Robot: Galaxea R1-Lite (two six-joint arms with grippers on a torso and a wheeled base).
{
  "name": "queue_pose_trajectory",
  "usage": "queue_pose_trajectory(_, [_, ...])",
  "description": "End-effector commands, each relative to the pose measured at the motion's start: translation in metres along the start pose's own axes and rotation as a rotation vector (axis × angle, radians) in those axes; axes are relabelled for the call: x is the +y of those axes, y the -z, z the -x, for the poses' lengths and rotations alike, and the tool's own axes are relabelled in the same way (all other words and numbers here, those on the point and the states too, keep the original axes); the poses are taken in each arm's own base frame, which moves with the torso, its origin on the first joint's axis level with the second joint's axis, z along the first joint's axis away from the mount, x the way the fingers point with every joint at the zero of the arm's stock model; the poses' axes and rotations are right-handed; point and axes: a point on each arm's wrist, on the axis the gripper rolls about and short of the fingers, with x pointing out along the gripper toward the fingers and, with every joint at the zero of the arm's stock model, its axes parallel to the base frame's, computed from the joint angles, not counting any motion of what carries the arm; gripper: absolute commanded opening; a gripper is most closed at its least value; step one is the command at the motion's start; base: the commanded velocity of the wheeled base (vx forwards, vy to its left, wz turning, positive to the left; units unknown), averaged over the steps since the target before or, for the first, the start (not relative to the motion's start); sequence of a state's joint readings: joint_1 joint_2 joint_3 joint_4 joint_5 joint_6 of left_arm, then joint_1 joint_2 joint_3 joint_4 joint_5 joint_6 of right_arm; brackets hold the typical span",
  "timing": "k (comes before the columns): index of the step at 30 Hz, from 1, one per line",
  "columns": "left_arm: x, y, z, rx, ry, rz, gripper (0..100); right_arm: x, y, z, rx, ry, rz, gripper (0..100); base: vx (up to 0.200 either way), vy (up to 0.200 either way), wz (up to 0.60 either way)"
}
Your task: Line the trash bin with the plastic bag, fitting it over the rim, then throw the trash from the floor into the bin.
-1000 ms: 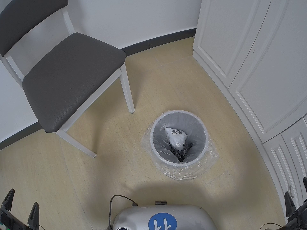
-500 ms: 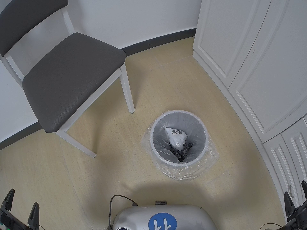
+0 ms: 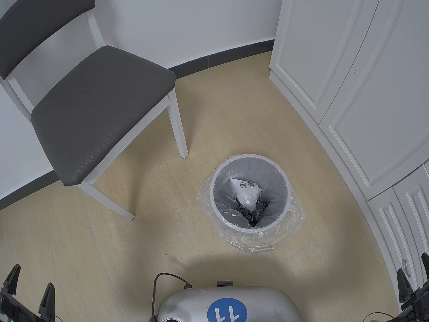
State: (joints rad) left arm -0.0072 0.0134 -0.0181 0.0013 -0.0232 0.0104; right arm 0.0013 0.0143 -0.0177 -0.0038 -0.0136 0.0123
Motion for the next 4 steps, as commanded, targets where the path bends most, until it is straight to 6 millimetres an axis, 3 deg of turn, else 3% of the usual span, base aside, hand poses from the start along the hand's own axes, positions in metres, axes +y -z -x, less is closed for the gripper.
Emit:
queue_pose_trajectory(1, [0.0, 0.0053, -0.0003, 0.005, 0.0, 0.0, 100, -0.0001, 0.0051, -0.0002, 0.003, 0.0, -0.001, 100, 0.0, 0.0, 0.0])
queue_pose_trajectory(4, [0.0, 0.0053, -0.0003, 0.005, 0.0, 0.0, 100, -0.0001, 0.0051, -0.0002, 0.003, 0.0, -0.004, 100, 0.0, 0.0, 0.0])
